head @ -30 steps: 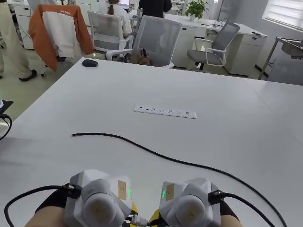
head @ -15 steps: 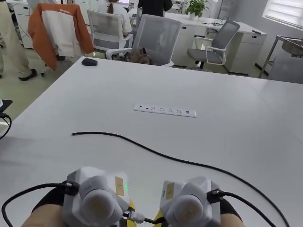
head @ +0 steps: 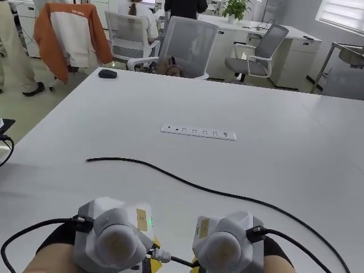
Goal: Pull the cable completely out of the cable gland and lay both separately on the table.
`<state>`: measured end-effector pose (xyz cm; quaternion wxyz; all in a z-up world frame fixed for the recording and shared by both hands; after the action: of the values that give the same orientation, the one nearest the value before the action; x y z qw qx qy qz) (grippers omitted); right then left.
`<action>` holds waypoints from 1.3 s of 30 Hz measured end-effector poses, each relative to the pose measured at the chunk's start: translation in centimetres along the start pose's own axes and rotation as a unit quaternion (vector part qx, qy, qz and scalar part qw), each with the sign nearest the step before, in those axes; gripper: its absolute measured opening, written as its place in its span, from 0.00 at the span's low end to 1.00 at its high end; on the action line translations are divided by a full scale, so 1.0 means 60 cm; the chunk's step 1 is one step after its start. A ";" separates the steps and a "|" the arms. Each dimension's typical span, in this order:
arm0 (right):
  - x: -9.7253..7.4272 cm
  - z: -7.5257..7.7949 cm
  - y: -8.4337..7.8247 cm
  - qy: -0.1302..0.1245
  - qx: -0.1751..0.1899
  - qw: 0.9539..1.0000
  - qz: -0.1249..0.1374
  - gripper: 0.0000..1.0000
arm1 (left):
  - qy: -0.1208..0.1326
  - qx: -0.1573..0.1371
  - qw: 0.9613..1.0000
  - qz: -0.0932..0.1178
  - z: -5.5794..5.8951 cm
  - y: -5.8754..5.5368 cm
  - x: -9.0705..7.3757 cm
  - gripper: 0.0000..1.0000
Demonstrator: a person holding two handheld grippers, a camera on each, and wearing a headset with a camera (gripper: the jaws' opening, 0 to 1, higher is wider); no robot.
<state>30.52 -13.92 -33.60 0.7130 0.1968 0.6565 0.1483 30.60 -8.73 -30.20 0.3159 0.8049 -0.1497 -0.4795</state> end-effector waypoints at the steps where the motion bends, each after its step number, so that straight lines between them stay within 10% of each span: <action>1: -0.001 0.000 0.011 -0.002 0.000 1.000 0.019 0.16 | -0.001 0.000 1.000 0.002 0.000 0.001 0.000 0.17; 9: -0.010 -0.013 0.052 0.018 0.001 0.996 0.082 0.19 | -0.008 0.007 1.000 0.013 0.007 0.010 -0.002 0.17; 15: -0.007 -0.013 0.039 0.014 -0.020 0.998 0.060 0.03 | -0.013 0.014 1.000 0.024 0.012 0.018 -0.002 0.17; 39: -0.005 0.007 -0.003 -0.009 0.013 1.000 0.005 0.02 | 0.004 -0.001 1.000 0.014 -0.005 0.010 -0.003 0.17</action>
<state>30.91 -14.25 -33.41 0.7159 0.2103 0.6506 0.1414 30.78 -8.97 -29.57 0.3243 0.8042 -0.1593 -0.4719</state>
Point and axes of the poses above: the centre of the closed fingertips' face, and the gripper's own axes: x roughly forward along the fingers, z roughly to its right, y roughly out of its top, the point moved 1 cm from there along -x, roughly backward along the fingers, and after that the axes turned 9 degrees about y, right-handed, at the moved point
